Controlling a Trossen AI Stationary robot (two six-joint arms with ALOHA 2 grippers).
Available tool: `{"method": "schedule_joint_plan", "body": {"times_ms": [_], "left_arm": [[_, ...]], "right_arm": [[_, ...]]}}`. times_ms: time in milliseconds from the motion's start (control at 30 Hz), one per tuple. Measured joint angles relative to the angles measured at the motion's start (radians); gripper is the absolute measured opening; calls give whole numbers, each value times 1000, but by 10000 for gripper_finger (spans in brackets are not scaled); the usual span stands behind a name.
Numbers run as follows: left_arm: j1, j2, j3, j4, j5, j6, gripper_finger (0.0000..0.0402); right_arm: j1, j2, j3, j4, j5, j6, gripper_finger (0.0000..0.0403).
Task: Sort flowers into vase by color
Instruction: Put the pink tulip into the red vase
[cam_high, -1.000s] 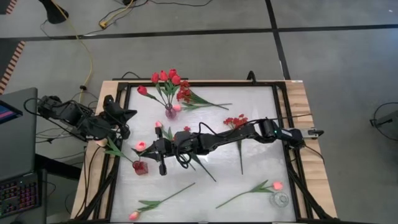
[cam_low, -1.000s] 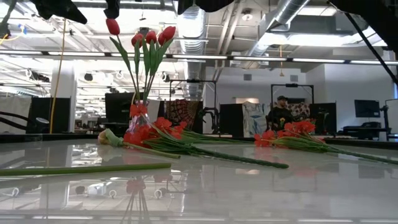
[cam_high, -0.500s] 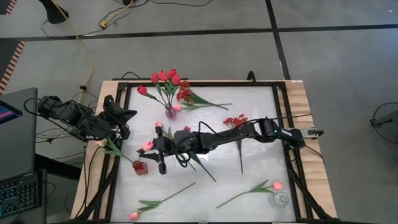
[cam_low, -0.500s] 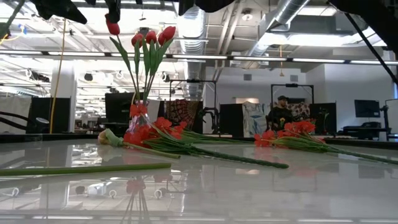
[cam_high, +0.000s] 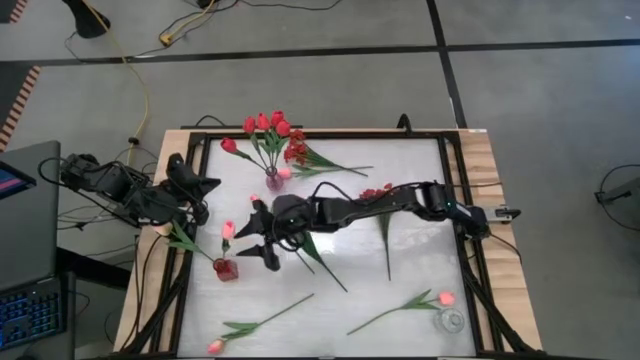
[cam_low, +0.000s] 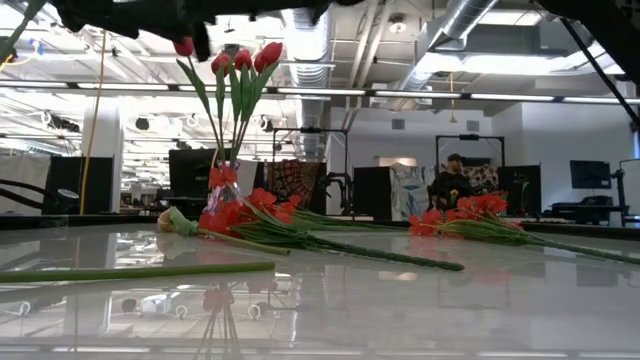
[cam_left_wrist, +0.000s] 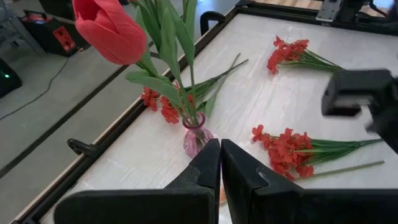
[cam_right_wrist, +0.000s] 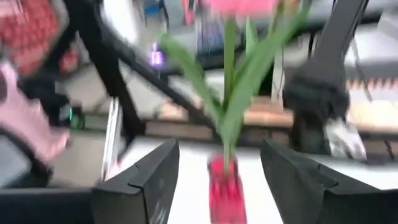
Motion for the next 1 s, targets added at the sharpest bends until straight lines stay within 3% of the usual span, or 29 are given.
{"method": "schedule_joint_plan", "body": {"times_ms": [233,400,633,800,1000], "left_arm": [[0,0,0,0,6,0,2],[0,0,0,0,5,0,2],[0,0,0,0,-3,0,2],[0,4,0,2,17,-1,2],[0,43,0,12,25,9,24]], "right_arm": [[-33,-137,1,-500,11,-58,255],[-53,-214,1,-854,132,-48,255],[-70,-255,0,-1187,280,49,255],[-59,-255,-58,-1287,338,44,255],[-53,-253,-172,-1249,338,3,255]]}}
